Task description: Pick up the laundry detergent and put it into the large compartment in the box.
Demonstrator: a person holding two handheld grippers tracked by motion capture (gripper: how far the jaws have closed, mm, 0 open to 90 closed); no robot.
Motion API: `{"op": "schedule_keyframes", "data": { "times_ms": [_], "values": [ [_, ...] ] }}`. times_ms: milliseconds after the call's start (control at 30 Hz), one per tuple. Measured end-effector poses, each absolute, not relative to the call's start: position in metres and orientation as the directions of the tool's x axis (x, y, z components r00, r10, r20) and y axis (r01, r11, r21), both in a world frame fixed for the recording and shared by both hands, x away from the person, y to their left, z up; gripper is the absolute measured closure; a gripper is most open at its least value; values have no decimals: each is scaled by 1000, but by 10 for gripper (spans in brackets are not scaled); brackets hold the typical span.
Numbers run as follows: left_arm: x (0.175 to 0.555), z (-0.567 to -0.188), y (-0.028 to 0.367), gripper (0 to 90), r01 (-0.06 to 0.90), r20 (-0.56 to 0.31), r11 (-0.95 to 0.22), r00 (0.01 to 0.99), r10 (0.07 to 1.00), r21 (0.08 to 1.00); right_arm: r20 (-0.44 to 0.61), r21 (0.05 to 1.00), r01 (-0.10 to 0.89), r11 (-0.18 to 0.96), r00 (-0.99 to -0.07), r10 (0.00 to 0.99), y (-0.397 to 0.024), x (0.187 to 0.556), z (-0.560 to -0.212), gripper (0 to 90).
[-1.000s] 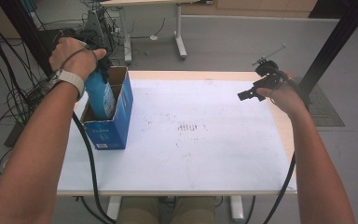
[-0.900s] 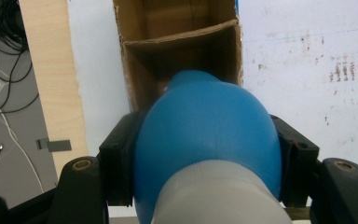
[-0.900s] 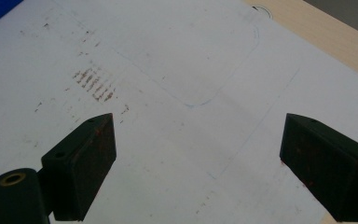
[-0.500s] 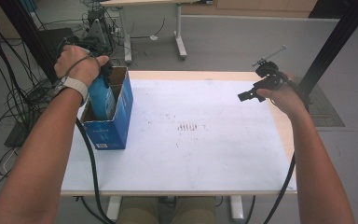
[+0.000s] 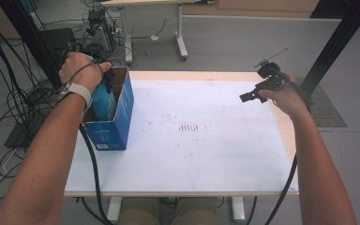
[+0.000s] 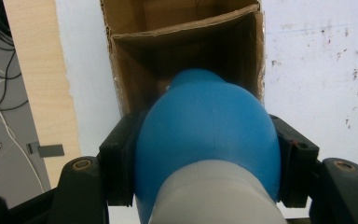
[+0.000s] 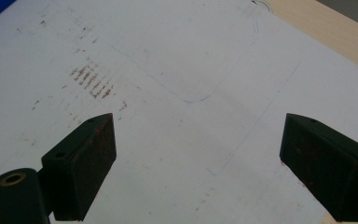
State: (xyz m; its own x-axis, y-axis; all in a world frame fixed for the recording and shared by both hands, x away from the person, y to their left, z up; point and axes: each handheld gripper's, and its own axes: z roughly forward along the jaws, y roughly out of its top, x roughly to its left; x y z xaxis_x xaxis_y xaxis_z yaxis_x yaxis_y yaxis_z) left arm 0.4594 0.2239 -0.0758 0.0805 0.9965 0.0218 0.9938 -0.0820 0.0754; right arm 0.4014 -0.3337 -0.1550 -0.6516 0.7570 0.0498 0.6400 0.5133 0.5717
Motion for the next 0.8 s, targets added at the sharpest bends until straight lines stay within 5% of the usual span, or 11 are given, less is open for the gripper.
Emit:
{"op": "schedule_keyframes", "data": {
  "times_ms": [800],
  "values": [
    [462, -95, 218, 375, 993, 33, -100, 98, 995, 63, 53, 568, 644, 513, -651, 758, -334, 402, -158, 106]
  ]
}}
